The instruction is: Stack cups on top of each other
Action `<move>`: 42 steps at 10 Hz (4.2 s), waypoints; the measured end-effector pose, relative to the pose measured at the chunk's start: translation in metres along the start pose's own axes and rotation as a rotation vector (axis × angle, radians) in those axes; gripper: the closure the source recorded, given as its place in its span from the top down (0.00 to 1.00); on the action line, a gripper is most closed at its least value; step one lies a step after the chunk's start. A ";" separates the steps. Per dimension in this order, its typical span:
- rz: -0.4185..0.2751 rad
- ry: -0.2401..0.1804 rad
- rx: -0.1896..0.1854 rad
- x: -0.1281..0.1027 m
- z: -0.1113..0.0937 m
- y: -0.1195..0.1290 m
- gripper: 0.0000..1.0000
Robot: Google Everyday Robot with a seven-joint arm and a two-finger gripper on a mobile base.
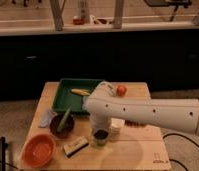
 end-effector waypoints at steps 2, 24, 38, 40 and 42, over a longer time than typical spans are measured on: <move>0.000 -0.007 0.004 0.000 0.001 0.001 0.48; 0.000 -0.017 0.004 0.000 0.004 0.000 0.80; 0.012 -0.013 0.025 0.015 -0.002 0.001 0.80; 0.013 -0.013 0.025 0.014 -0.002 0.002 0.80; 0.013 -0.013 0.025 0.014 -0.002 0.002 0.80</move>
